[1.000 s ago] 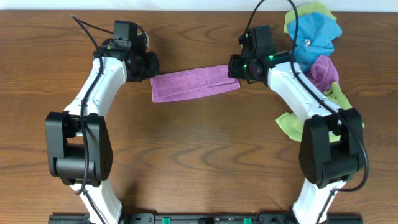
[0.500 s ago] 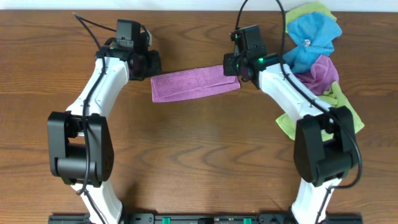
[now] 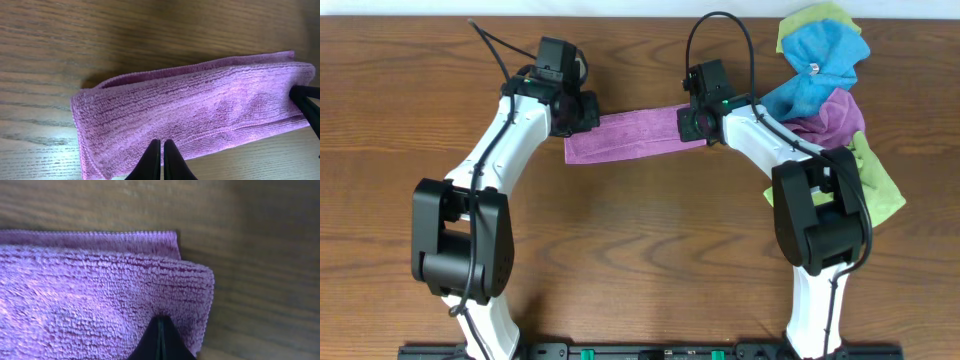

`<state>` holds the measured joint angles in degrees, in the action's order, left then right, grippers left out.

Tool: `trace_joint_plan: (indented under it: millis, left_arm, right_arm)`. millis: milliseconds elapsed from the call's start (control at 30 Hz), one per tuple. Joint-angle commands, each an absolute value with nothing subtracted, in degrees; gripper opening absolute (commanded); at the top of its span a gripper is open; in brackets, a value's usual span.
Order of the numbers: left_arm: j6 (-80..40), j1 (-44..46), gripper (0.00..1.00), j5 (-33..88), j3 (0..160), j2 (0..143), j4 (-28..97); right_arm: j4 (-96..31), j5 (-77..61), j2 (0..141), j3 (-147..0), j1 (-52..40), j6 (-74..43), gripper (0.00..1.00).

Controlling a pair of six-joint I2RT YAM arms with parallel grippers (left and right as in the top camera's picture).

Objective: Fold the cloth
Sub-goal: 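Lower the folded strip onto the table and open both grippers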

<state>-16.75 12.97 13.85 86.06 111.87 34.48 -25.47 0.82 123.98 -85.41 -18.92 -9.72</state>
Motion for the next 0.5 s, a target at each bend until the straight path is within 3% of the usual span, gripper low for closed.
trace_joint_plan:
  millis: [0, 467]
  left_arm:
    - [-17.4, 13.5, 0.06, 8.0, 86.6, 112.5, 34.7]
    - [-16.3, 13.1, 0.06, 2.6, 86.3, 112.9, 34.8]
  right_arm:
    - [-27.4, 0.8, 125.7, -86.3, -19.1, -8.5, 0.01]
    - [-41.7, -1.1, 125.1, -86.3, -22.3, -12.0, 0.01]
